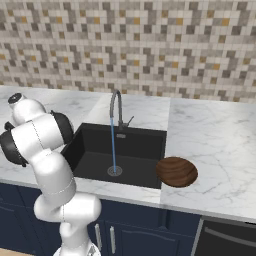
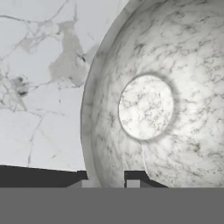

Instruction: Rinse each bowl for a few seconds and place them down in the sink or on the counter.

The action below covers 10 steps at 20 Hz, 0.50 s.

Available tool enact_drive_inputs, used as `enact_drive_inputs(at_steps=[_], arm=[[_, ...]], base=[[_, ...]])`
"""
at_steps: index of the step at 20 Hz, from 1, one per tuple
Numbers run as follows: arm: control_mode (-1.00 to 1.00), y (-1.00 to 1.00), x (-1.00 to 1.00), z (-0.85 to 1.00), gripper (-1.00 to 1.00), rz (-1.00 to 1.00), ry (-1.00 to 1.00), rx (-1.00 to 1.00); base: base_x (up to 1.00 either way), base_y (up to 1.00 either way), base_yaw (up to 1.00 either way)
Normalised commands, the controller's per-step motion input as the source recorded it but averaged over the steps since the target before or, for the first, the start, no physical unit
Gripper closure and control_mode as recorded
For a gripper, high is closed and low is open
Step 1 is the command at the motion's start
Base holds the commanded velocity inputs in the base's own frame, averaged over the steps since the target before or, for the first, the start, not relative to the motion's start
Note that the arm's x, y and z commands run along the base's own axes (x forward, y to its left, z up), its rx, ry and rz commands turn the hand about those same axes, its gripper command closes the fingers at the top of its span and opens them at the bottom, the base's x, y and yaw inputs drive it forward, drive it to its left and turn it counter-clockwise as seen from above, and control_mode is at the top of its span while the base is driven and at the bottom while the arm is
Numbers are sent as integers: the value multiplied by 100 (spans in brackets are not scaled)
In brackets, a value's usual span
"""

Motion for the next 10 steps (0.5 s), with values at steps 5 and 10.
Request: enact_drive_inputs(at_steps=[5,10], arm=[[-100,-15,-17,6,100,-15,0,0],[-100,-13,-15,3,100,-16,0,0]], base=[[0,0,0],[0,0,0]])
